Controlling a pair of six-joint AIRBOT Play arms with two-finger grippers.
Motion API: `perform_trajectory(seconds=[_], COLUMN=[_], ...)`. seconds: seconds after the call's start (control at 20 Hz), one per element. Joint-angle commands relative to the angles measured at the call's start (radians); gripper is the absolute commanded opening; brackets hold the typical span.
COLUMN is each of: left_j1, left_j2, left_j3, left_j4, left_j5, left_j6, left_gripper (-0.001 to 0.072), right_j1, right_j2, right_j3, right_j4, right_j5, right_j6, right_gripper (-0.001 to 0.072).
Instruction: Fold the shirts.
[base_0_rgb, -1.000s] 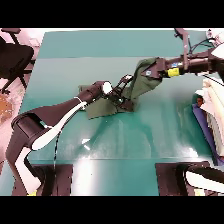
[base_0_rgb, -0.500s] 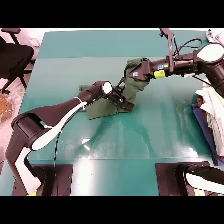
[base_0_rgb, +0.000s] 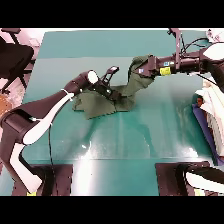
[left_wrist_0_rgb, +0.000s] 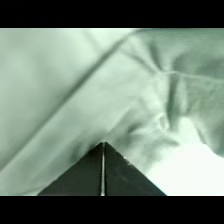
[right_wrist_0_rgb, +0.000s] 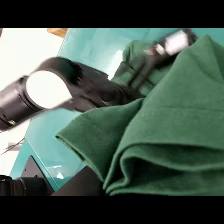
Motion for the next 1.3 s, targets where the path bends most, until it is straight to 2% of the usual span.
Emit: perform_trajectory(seconds=[0.0, 0.15, 0.4, 0.6, 0.9, 1.15, 1.2, 1.25], left_j1=[0.06, 0.132, 0.311, 0.422, 0.467, 0.467, 0.467, 0.467], left_j2=[0.063, 0.136, 0.238, 0.304, 0.329, 0.329, 0.329, 0.329], left_j3=[0.0, 0.0, 0.0, 0.0, 0.0, 0.0, 0.0, 0.0], left_j4=[0.005, 0.033, 0.087, 0.1, 0.113, 0.112, 0.111, 0.111], left_j5=[-0.022, -0.011, -0.053, -0.098, -0.202, -0.233, -0.242, -0.247], left_j6=[0.043, 0.044, 0.042, 0.043, 0.044, 0.043, 0.043, 0.043], left_gripper=[0.0024, 0.0023, 0.0024, 0.0024, 0.0025, 0.0025, 0.0025, 0.0025], right_j1=[-0.006, 0.037, 0.172, 0.262, 0.338, 0.394, 0.405, 0.414], right_j2=[-0.008, -0.048, -0.121, -0.229, -0.472, -0.613, -0.628, -0.641], right_j3=[0.001, 0.002, 0.004, 0.098, 0.343, 0.487, 0.503, 0.518], right_j4=[0.001, 0.001, 0.002, 0.0, 0.0, -0.001, 0.0, 0.0], right_j5=[0.003, -0.008, -0.158, -0.174, -0.142, -0.117, -0.118, -0.123], right_j6=[-0.001, 0.016, 0.068, 0.085, 0.159, 0.219, 0.224, 0.237], right_gripper=[0.0018, 0.0017, 0.0016, 0.0016, 0.0017, 0.002, 0.0042, 0.0215])
